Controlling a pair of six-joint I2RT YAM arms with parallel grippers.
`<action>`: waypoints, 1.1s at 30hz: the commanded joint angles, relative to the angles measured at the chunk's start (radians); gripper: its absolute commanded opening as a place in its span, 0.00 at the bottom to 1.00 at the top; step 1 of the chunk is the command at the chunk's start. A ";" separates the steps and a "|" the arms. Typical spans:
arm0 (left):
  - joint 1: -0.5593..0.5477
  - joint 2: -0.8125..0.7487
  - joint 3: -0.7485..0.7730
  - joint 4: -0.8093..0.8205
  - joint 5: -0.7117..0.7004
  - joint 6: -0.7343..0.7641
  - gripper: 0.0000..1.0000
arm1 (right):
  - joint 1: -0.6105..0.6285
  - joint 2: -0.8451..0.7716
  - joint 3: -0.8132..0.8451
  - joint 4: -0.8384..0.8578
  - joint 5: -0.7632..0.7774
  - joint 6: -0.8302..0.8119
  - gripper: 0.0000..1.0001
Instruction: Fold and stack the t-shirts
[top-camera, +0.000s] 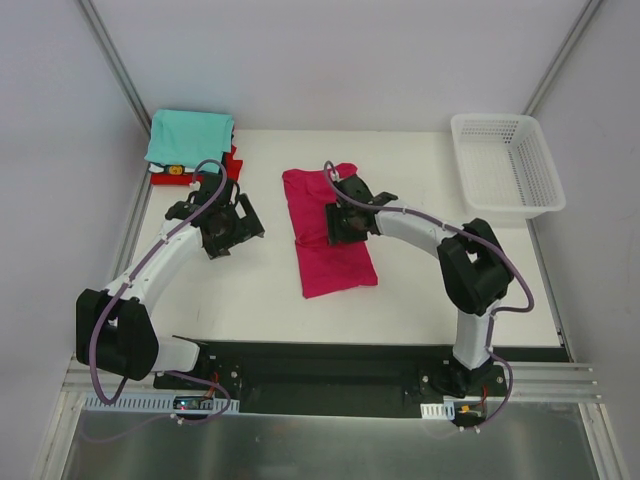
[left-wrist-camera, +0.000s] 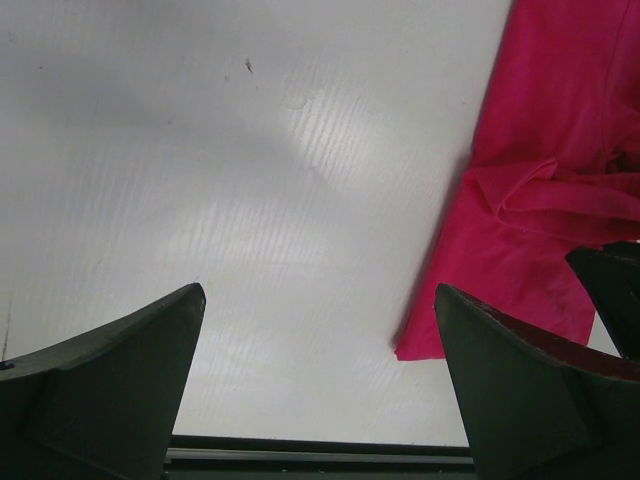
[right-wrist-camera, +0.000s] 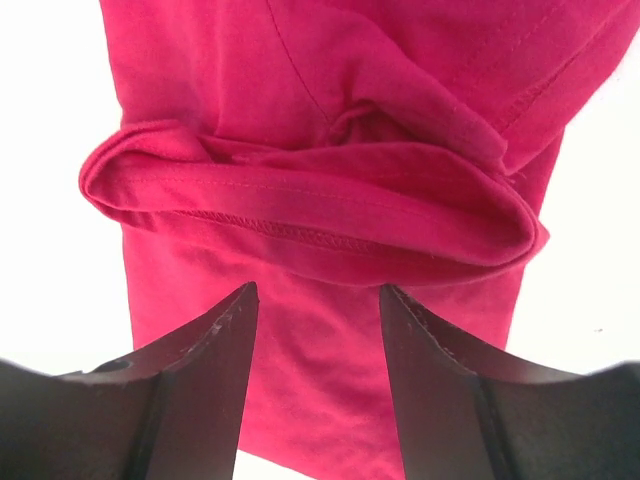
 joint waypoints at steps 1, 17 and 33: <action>-0.003 -0.010 0.019 -0.027 -0.037 0.027 0.99 | 0.004 0.025 0.075 0.014 0.009 0.005 0.55; -0.003 0.008 0.026 -0.027 -0.011 0.022 0.99 | -0.045 0.122 0.253 -0.008 0.009 -0.058 0.55; -0.084 0.085 -0.053 0.208 0.324 -0.103 0.99 | -0.200 -0.284 -0.089 0.030 -0.126 -0.027 0.55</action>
